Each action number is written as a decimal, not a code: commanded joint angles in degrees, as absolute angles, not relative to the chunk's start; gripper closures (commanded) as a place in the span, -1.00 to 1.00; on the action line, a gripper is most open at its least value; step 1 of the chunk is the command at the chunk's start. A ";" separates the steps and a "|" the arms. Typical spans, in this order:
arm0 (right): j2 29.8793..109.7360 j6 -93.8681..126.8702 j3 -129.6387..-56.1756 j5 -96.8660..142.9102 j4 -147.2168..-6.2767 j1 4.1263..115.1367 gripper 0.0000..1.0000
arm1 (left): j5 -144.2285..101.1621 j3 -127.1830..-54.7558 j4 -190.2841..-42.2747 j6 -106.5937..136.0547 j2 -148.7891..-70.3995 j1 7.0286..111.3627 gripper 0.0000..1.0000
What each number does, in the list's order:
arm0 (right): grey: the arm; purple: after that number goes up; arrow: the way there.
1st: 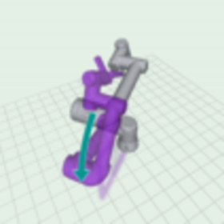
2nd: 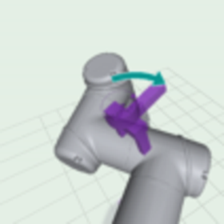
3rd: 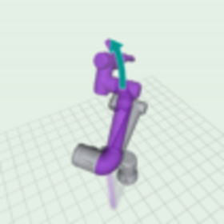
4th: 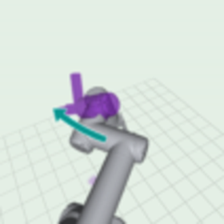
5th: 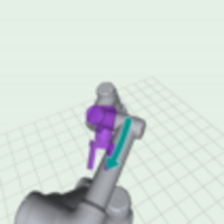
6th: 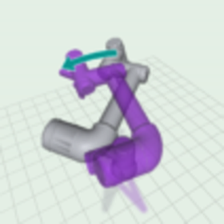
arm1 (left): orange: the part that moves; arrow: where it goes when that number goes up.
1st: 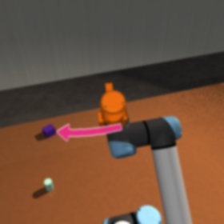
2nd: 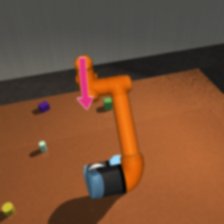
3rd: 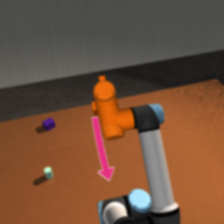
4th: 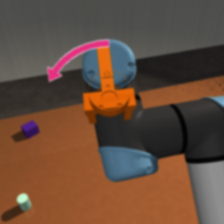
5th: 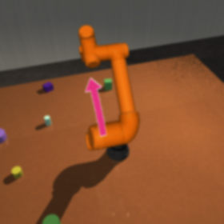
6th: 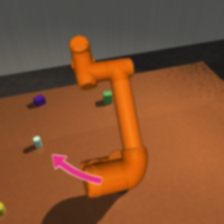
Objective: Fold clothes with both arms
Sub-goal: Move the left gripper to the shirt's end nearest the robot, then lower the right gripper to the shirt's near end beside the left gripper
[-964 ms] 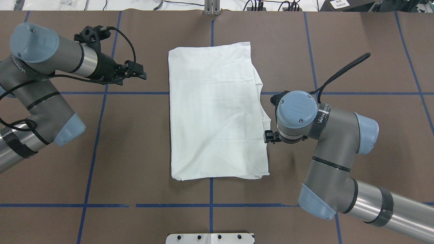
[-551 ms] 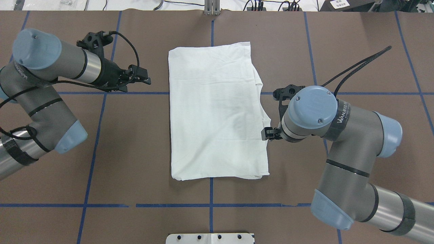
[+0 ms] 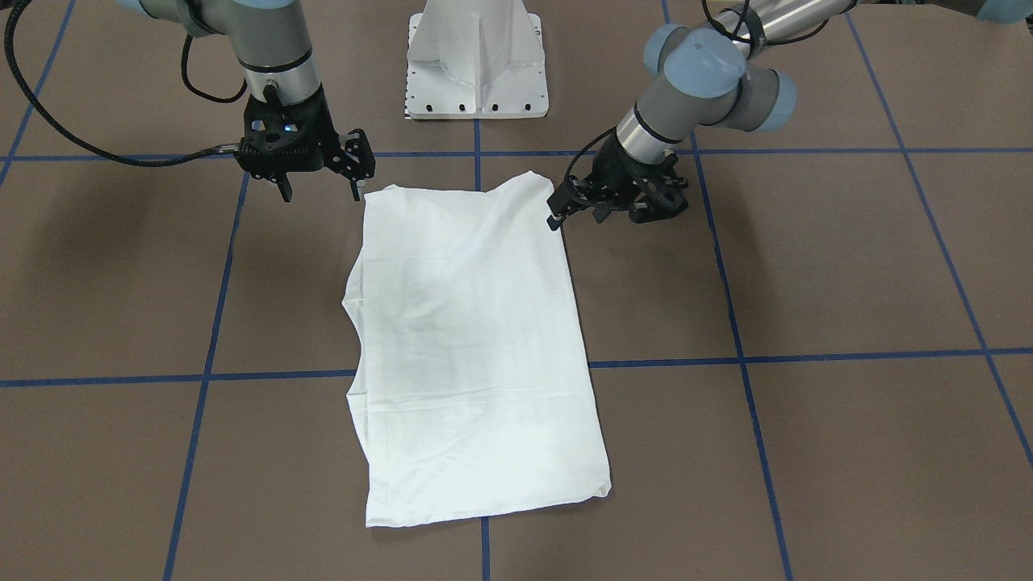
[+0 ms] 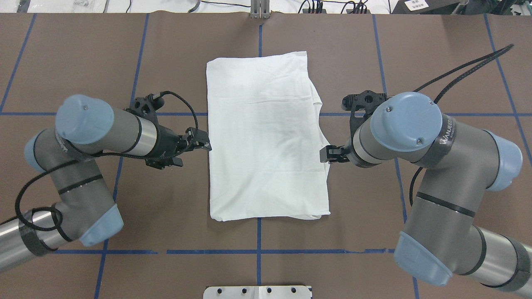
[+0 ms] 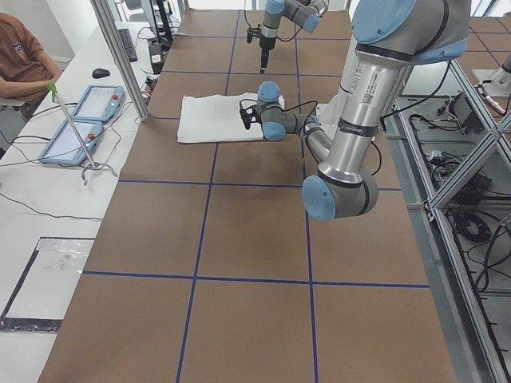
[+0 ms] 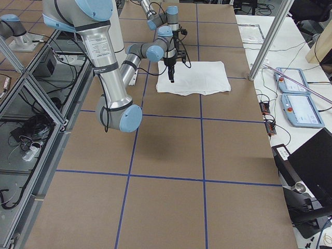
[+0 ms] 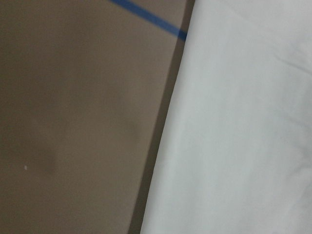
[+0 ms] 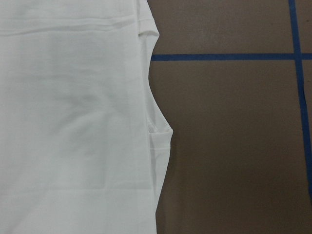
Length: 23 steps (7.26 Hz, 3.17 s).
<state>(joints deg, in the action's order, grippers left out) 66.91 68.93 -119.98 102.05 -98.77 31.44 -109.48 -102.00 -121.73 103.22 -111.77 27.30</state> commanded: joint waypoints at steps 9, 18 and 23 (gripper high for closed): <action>66.36 69.79 -120.23 105.38 -97.91 33.66 -1.00 | -107.14 -101.60 -117.42 112.85 -113.03 20.48 -0.50; 66.27 69.87 -120.23 105.29 -97.91 33.93 -1.00 | -105.47 -100.37 -117.16 112.85 -114.26 19.95 -0.17; 66.18 69.96 -120.32 105.29 -97.91 33.93 -1.00 | -105.56 -101.42 -117.07 112.85 -113.91 19.95 1.00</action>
<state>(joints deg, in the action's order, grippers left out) 66.20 69.95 -120.30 105.29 -97.91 33.93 -105.49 -101.14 -117.14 112.88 -114.01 19.95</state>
